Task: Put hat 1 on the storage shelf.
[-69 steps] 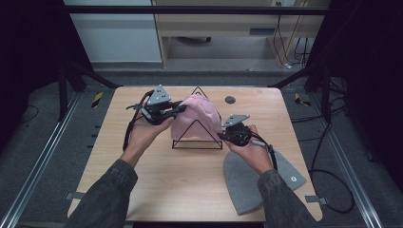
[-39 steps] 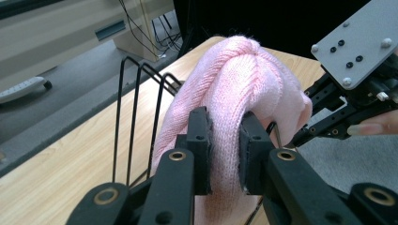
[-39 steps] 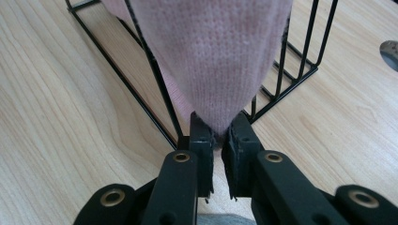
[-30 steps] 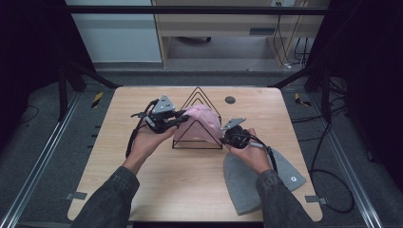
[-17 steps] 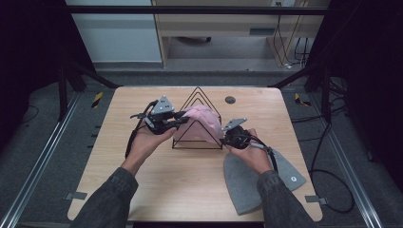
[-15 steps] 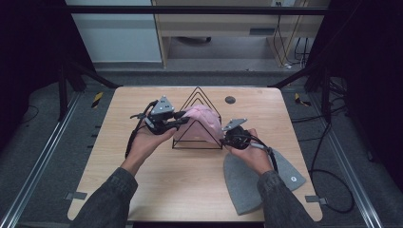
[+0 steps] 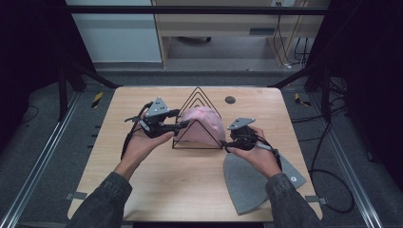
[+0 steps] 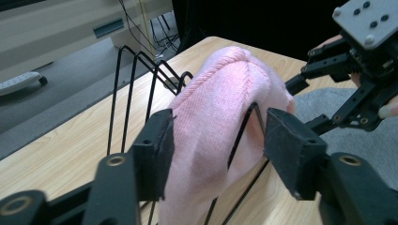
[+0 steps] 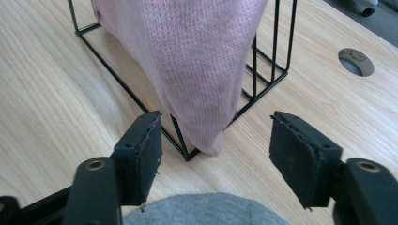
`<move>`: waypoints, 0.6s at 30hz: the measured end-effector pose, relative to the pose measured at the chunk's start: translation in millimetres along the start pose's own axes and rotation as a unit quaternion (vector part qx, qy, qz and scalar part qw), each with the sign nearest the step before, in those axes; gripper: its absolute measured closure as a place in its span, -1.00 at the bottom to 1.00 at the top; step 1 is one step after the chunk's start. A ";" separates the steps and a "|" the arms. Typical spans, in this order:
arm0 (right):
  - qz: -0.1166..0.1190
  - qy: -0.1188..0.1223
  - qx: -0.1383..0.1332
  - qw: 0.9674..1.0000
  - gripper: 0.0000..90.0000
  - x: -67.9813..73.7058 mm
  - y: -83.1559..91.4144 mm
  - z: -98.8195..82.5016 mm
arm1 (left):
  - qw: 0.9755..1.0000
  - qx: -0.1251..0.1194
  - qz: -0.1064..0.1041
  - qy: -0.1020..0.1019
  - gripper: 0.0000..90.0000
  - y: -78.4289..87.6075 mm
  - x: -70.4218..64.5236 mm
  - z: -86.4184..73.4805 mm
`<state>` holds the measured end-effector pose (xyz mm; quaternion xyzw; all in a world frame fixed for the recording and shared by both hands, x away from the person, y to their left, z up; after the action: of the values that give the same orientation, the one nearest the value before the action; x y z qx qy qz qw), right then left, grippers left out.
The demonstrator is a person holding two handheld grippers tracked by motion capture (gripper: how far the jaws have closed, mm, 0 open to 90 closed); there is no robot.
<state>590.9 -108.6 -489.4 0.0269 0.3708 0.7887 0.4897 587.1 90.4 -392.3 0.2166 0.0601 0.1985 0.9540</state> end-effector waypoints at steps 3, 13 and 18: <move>0.000 -0.004 0.000 1.000 -0.29 -3.5 5.4 -1.2 | 1.000 0.000 0.003 -0.005 -0.15 3.0 -3.1 -1.0; -0.026 -0.015 0.018 0.999 -0.44 -28.6 8.2 -16.3 | 0.999 0.018 0.030 -0.008 -0.52 13.9 -9.8 -25.6; -0.038 -0.035 0.036 0.998 -0.50 -46.6 6.9 -28.6 | 0.999 0.030 0.040 0.003 -0.65 20.0 -10.3 -50.1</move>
<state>598.3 -163.2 -490.9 0.0579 0.3819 0.7545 0.5306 560.6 122.2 -428.3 0.2467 0.0604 0.2352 0.9382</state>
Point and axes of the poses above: each handheld gripper's, and its own axes: y roughly backward along the jaws, z roughly out of its top, x roughly to its left, the point moved 9 cm from there along -y, roughly forward along the jaws, and after that the axes turned 15 degrees about -z, right-handed, at the moved point
